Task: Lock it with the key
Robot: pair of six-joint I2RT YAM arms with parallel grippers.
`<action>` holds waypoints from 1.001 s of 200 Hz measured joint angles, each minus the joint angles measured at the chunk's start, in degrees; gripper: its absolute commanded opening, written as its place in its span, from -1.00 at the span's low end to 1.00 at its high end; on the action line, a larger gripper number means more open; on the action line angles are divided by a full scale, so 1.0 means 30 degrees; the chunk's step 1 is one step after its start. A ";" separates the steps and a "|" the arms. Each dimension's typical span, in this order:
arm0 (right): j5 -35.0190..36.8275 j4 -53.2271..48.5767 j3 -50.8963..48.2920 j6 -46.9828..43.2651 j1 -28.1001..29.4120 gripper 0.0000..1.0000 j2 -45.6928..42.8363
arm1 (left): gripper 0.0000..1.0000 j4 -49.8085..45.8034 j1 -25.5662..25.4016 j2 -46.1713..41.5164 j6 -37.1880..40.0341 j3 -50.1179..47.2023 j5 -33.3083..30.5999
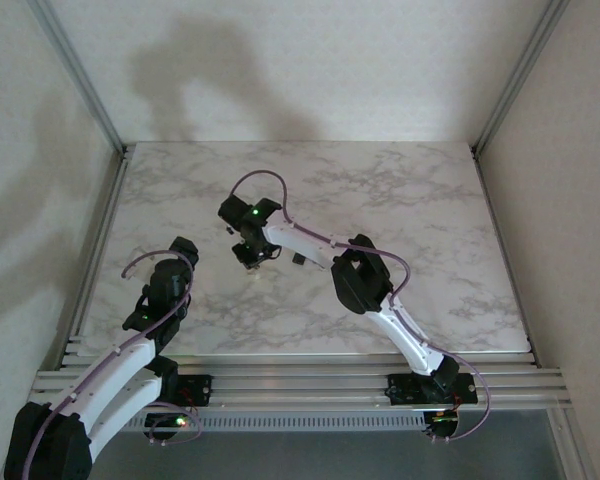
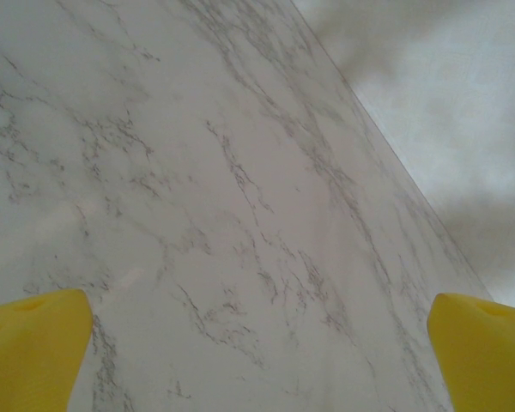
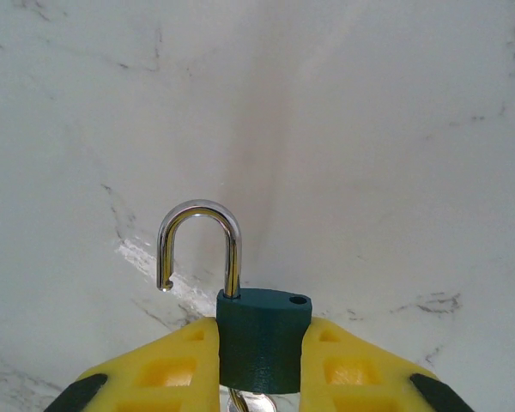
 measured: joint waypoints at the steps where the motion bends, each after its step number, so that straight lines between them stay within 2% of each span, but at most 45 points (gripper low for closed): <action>1: -0.0007 0.0007 -0.0015 -0.0007 -0.0007 -0.72 -0.0015 | 0.99 0.0000 0.0000 0.0000 0.0000 0.0000 0.0000; 100: -0.1763 0.1392 -0.2674 0.0430 -0.0597 -0.70 -0.1443 | 0.99 0.0444 0.0036 0.0809 0.0007 -0.0015 0.0729; 148: -0.2514 0.2521 -0.4714 0.0576 -0.0794 -0.69 -0.2856 | 0.99 0.1974 0.0073 0.3126 0.0022 -0.0036 0.2623; 200: -0.3381 0.3832 -0.6761 0.0801 -0.1071 -0.69 -0.4153 | 0.95 0.4393 0.0160 0.6623 -0.0131 -0.0036 0.5909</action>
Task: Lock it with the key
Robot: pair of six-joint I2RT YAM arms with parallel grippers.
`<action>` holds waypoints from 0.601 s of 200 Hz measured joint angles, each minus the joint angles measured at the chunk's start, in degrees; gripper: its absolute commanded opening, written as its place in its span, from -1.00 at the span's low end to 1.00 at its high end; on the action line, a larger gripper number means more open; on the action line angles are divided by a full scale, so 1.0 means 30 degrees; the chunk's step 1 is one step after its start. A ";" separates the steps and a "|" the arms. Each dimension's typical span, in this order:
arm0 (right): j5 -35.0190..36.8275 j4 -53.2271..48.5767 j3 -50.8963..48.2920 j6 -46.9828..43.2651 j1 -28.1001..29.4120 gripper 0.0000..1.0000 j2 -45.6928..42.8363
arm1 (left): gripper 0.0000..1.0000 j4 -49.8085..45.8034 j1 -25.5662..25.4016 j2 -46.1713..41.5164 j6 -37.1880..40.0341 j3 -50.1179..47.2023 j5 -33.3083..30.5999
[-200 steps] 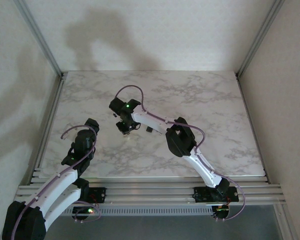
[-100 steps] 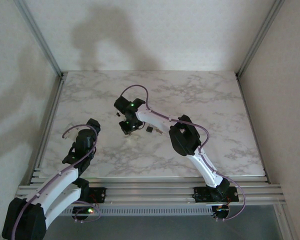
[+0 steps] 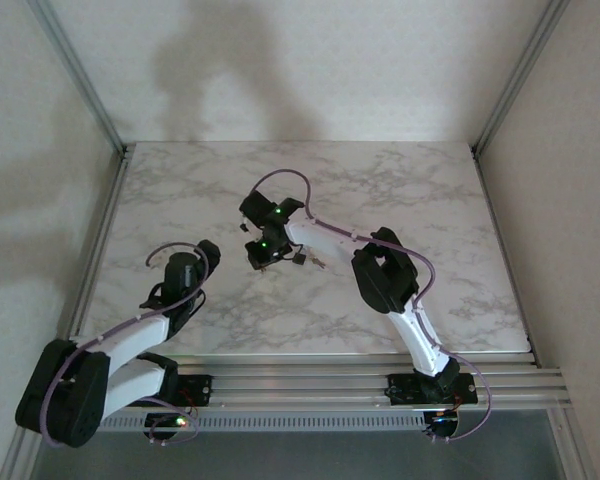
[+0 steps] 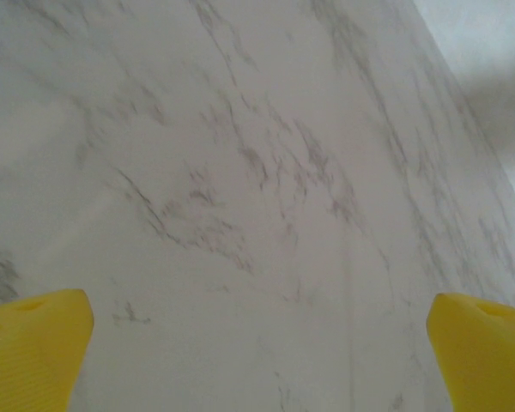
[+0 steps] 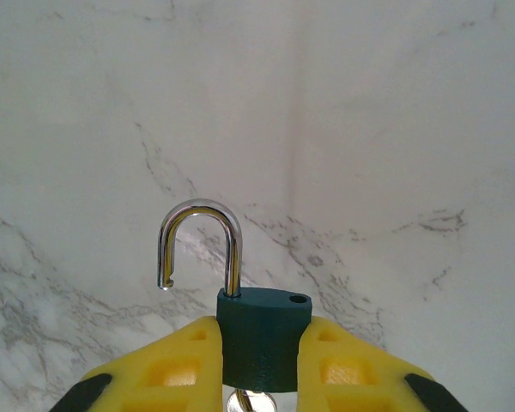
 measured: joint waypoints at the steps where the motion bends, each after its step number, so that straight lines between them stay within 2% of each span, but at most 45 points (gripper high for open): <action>1: -0.0029 0.0022 -0.0051 0.0000 -0.0007 -0.69 -0.0051 | 0.95 0.0080 0.0000 0.0080 0.0000 0.0000 0.0124; 84: -0.1472 0.1581 -0.2346 0.0146 -0.0233 -0.69 -0.1785 | 0.89 0.3475 -0.0044 0.1829 -0.0933 0.0000 0.4233; 120: -0.1923 0.1967 -0.2761 0.0270 -0.0262 -0.69 -0.1872 | 0.78 0.4969 -0.0233 0.3264 -0.1763 -0.0015 0.5559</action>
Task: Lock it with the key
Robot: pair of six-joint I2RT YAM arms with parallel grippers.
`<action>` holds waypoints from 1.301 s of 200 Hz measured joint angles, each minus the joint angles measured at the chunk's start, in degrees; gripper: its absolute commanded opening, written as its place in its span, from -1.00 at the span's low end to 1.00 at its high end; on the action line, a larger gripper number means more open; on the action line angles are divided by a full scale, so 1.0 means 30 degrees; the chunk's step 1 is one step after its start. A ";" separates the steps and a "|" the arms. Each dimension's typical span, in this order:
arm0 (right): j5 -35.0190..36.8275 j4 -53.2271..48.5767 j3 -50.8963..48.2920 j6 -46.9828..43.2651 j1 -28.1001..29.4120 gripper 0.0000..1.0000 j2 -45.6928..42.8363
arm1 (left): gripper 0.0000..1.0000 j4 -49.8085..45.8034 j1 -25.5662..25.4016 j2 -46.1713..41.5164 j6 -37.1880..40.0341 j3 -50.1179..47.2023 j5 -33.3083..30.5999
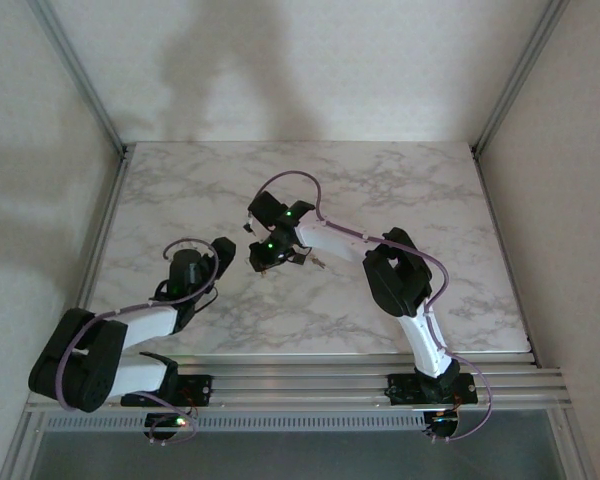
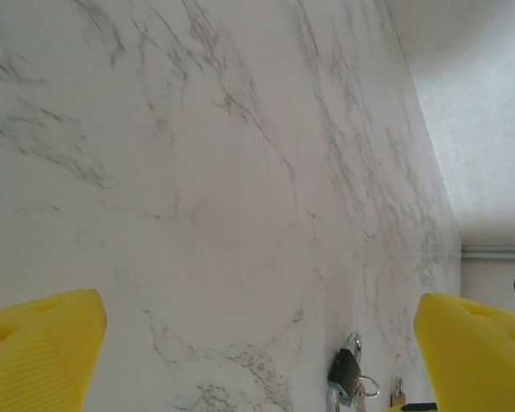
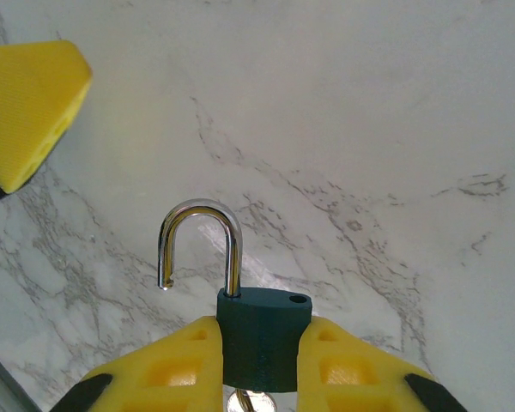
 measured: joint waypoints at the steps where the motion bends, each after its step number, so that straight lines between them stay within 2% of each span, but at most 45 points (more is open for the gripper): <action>1: 0.0000 0.0007 -0.0007 0.0007 0.0000 -0.69 0.0000 | 0.78 0.0022 -0.0015 0.0044 -0.0015 0.0000 0.0007; 31: -0.0051 0.0233 -0.0117 0.0029 0.0000 -0.69 -0.0044 | 0.67 0.0729 -0.0328 0.0321 -0.0408 -0.0007 0.0568; 129: -0.0481 0.0481 -0.0393 0.0153 0.0000 -0.69 -0.0240 | 0.02 0.2441 -0.1486 0.1625 -0.1566 -0.0007 0.1370; 260: -0.0546 0.0852 -0.0801 0.0160 -0.0036 -0.68 -0.0568 | -0.49 0.3504 -0.1953 0.3075 -0.2171 0.0423 0.1705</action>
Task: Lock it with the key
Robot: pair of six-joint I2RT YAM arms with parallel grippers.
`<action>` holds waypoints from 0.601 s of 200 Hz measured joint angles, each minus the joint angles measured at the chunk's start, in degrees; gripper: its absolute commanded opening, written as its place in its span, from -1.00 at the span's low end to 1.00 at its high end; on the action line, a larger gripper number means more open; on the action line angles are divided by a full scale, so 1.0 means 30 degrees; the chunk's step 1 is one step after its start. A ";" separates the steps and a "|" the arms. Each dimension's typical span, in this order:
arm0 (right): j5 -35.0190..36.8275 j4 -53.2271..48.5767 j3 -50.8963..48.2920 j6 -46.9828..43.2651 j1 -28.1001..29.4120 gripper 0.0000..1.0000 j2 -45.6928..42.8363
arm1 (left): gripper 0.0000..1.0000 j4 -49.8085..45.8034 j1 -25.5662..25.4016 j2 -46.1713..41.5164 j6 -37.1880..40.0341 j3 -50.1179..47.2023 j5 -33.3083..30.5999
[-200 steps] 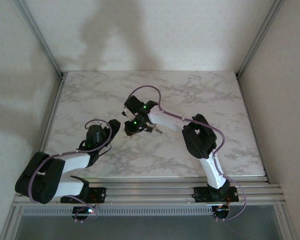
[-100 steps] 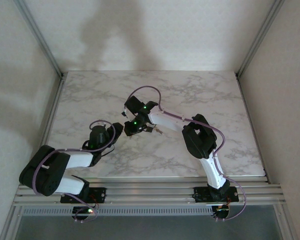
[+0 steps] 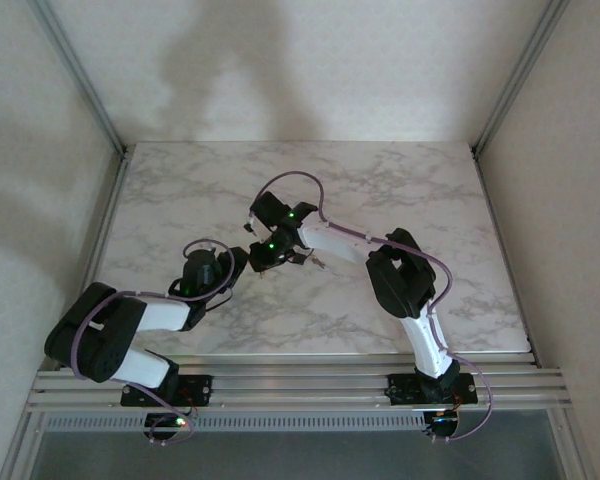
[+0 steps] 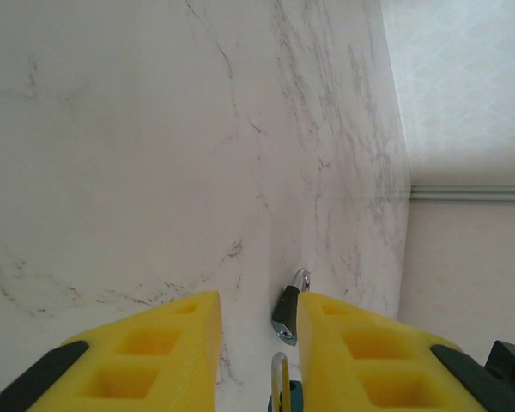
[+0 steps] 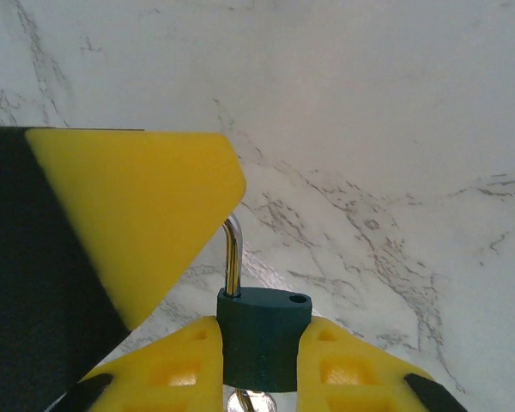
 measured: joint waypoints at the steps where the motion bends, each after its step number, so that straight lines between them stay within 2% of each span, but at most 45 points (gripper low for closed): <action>1: 0.0000 0.0000 0.0000 -0.0007 0.0000 -0.68 0.0000 | -0.49 0.0000 0.0000 0.0007 0.0000 0.0000 0.0000; 27: -0.0066 0.0066 -0.0131 -0.0007 0.0000 -0.68 -0.0015 | -0.52 0.0015 0.0000 0.0102 0.0000 0.0029 0.0066; 60: -0.0342 0.0080 -0.0153 0.0000 0.0000 -0.68 -0.0022 | -0.66 0.0066 0.0000 0.0109 -0.0007 0.0036 0.0066; 120: -0.0437 0.0138 -0.0153 0.0000 0.0000 -0.68 -0.0022 | -0.74 0.0138 0.0000 0.0109 -0.0007 0.0066 0.0066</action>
